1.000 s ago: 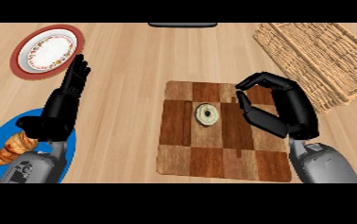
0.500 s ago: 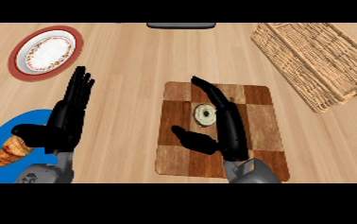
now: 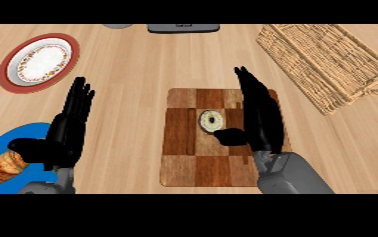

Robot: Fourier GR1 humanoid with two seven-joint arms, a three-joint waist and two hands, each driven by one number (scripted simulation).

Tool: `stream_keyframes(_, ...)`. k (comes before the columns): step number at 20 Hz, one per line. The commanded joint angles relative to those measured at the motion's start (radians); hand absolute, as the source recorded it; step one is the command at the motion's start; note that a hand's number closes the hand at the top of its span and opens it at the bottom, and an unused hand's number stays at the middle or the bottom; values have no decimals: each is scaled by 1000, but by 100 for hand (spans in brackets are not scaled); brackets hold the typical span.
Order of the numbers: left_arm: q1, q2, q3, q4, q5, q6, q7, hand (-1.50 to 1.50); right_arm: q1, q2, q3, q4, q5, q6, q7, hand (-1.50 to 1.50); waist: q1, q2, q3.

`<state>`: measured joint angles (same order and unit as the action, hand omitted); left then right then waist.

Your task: Pick the cupcake from the cutting board and place it in the basket

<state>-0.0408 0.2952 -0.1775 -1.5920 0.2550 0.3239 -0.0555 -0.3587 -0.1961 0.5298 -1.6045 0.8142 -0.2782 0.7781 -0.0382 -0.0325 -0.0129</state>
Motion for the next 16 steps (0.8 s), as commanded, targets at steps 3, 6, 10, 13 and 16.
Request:
stream_keyframes(3,10,-13,-19,-31,-1,1,13,0,-141,21,35,-159,-43,427,356,-150,18,5,5)
stream_keyframes(6,6,-9,-14,-37,2,-13,2,0,-208,113,40,-238,-110,573,526,-150,27,15,8)
stream_keyframes(10,11,9,4,-76,6,-14,24,0,-323,183,-37,-232,-147,651,658,-150,42,21,10)
stream_keyframes(13,3,-27,-24,-21,-21,-3,-5,0,-319,164,-24,-193,-144,683,666,-150,30,25,9)
stream_keyframes(16,14,-1,-23,-94,-27,3,37,0,-274,146,0,-175,-118,688,659,-150,34,21,11)
